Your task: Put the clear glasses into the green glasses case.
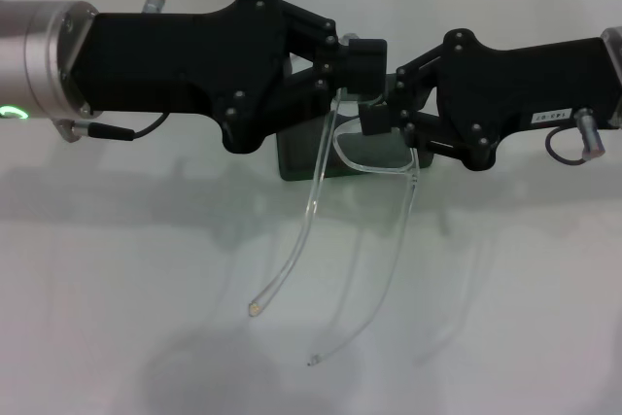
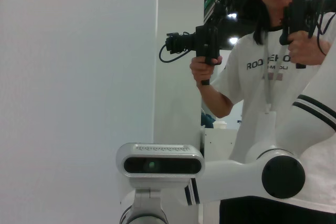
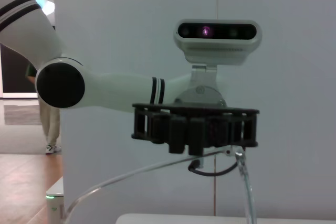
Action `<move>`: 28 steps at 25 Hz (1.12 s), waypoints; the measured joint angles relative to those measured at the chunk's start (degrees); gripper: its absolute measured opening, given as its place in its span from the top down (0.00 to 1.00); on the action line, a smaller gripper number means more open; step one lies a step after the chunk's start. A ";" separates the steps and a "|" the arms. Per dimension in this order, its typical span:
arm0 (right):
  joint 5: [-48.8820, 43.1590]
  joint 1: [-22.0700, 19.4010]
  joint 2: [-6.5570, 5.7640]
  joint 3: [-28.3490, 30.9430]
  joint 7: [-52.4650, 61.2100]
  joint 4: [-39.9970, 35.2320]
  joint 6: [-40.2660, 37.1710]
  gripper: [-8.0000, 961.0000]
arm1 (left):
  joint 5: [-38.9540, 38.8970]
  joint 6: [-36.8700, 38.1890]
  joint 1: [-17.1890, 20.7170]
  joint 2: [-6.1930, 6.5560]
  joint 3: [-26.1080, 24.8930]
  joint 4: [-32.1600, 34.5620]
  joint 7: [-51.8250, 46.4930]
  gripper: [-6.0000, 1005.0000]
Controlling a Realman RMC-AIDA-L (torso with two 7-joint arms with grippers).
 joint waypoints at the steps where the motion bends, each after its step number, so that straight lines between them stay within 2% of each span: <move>1: 0.22 0.00 0.00 -0.18 -0.09 0.00 0.04 0.91 | 0.00 -0.01 0.05 0.00 0.00 -0.01 0.12 0.94; 14: 1.90 -0.69 -0.16 0.32 -1.03 -0.04 -0.08 0.91 | -0.19 -0.04 1.76 0.05 -0.03 0.35 1.70 0.94; 28: 5.43 -3.05 -0.34 0.53 -2.81 0.07 0.44 0.92 | -0.71 0.69 3.58 -0.26 -4.36 2.35 2.34 0.94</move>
